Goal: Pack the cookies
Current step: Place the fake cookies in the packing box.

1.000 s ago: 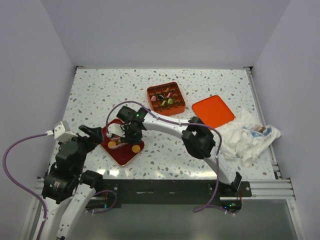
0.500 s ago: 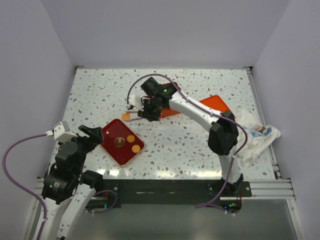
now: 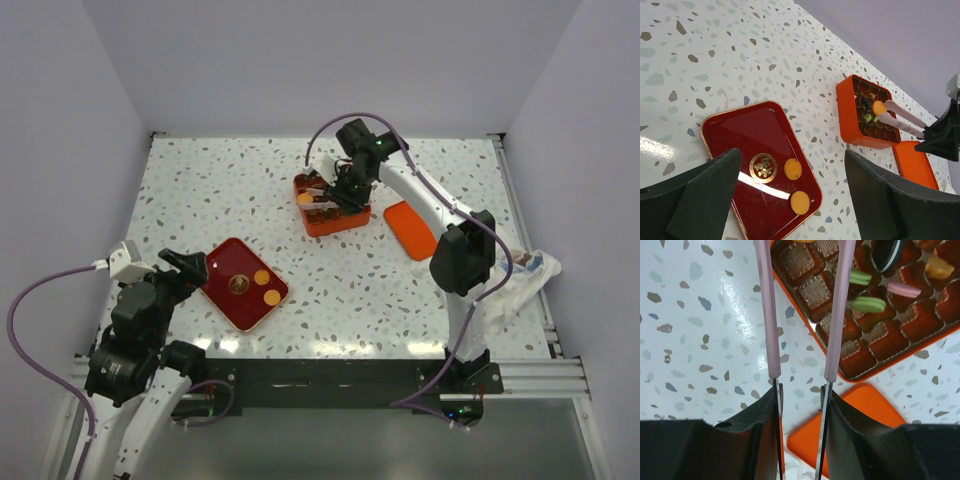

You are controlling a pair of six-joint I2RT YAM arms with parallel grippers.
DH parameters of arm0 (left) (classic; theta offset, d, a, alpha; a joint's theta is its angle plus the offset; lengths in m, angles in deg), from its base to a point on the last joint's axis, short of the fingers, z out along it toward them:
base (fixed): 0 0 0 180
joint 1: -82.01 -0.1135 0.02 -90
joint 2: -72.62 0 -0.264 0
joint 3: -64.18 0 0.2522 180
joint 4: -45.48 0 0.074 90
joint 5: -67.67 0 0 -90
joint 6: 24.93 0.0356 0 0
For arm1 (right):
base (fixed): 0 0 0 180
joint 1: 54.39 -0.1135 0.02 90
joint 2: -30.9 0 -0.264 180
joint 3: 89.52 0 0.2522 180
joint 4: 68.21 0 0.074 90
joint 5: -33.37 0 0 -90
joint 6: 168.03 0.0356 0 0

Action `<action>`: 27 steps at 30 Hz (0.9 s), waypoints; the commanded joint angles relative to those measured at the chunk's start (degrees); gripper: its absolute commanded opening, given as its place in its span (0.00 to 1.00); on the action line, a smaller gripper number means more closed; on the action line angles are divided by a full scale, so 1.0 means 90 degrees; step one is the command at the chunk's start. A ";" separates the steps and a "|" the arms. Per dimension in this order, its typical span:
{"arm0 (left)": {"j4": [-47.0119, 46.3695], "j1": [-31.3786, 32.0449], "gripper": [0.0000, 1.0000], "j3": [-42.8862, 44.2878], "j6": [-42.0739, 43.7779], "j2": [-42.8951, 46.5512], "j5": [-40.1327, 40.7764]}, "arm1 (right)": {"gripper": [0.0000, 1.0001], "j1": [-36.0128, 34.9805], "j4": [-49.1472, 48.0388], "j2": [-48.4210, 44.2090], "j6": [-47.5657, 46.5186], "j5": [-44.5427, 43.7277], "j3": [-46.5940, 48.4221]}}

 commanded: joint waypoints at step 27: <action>-0.0420 0.0026 0.89 -0.0085 0.0227 -0.0126 -0.0073 | 0.11 0.0339 0.0931 0.1254 0.0400 -0.0148 0.1310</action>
